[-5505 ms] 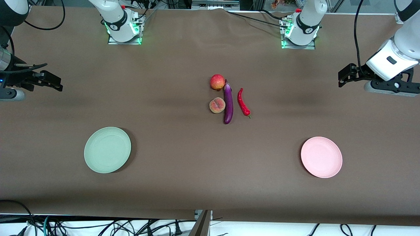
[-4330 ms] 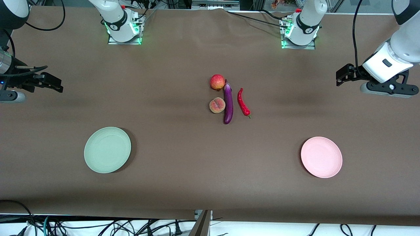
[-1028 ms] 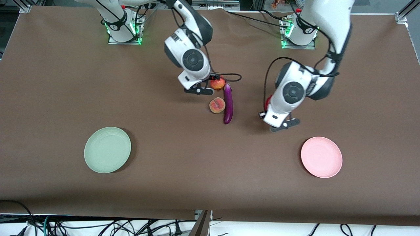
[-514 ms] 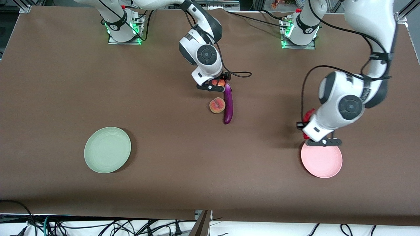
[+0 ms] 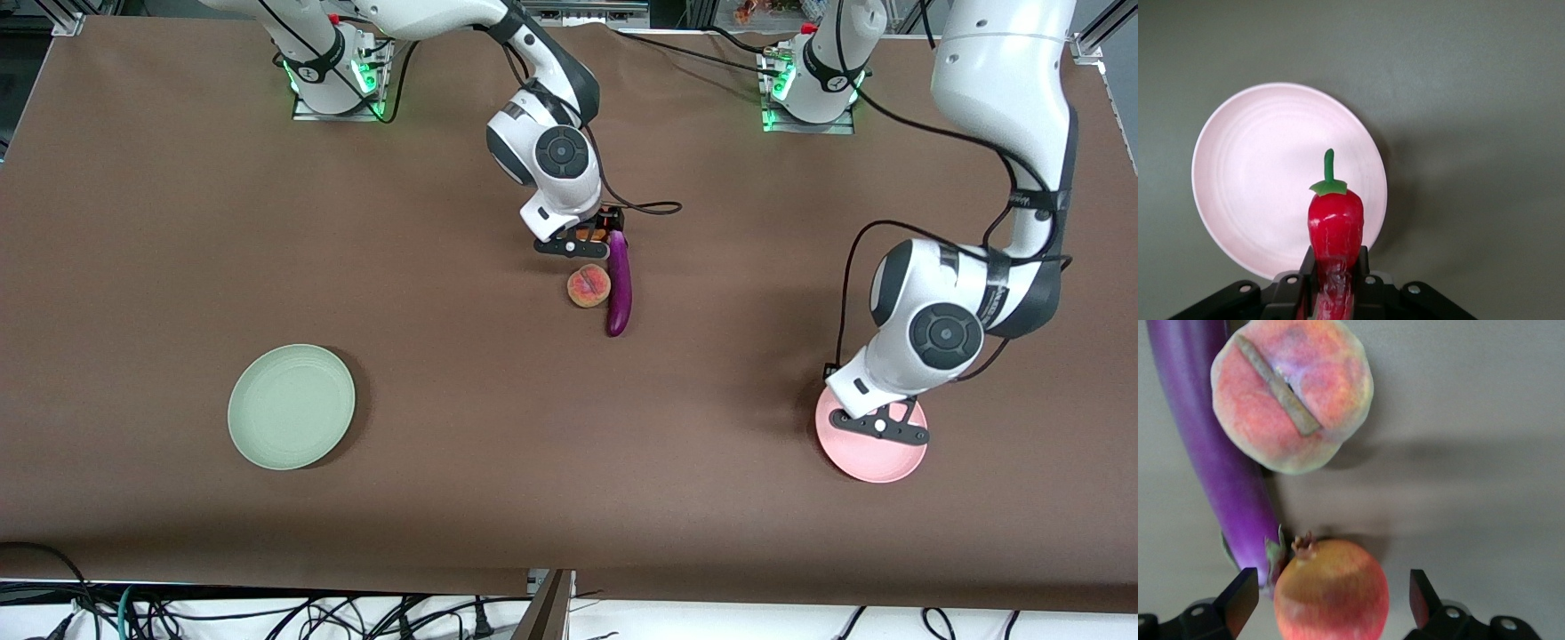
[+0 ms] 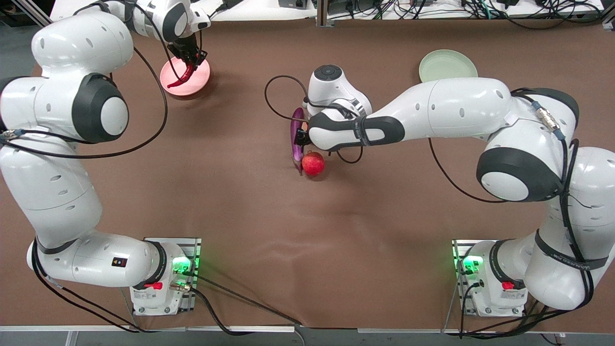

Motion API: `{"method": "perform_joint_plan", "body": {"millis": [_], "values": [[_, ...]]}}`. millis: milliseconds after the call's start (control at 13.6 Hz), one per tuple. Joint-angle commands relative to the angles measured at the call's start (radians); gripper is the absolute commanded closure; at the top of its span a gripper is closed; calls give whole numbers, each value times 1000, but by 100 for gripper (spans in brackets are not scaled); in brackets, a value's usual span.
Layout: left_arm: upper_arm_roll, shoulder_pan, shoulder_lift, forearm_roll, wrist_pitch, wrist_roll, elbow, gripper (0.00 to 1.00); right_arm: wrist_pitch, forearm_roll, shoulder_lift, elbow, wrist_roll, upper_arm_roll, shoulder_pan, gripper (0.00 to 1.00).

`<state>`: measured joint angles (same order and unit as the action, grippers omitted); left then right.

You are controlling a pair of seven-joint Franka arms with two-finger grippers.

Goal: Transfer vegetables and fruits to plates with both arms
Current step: 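Lower the red chili onto the pink plate with the left gripper, then grasp the red pomegranate with the right gripper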

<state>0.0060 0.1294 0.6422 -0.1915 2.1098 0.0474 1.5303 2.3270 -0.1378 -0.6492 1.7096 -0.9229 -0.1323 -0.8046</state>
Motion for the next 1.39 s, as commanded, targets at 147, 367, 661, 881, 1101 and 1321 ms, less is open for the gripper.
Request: {"method": "perform_joint_plan", "body": {"millis": [147, 367, 661, 881, 1101, 1321], "values": [[-11, -68, 94, 0, 97, 187, -87, 91, 49, 41, -24, -4, -17, 8, -19, 0], [-11, -62, 115, 50, 104, 190, -91, 91, 52, 44, -26, -4, -17, 8, -19, 48], [-11, -71, 116, 53, 102, 192, -88, 92, 58, 56, -26, -4, -16, 8, -19, 82], [-9, -71, 117, 44, 102, 190, -88, 92, 55, 63, -14, -4, -10, 10, -11, 96], [-9, -74, 132, 57, 104, 190, -91, 90, 11, 63, 45, -5, 12, 37, -10, 99], [-9, -74, 142, 58, 105, 186, -96, 50, -156, 63, 135, -7, 120, 114, -8, 100]]}}
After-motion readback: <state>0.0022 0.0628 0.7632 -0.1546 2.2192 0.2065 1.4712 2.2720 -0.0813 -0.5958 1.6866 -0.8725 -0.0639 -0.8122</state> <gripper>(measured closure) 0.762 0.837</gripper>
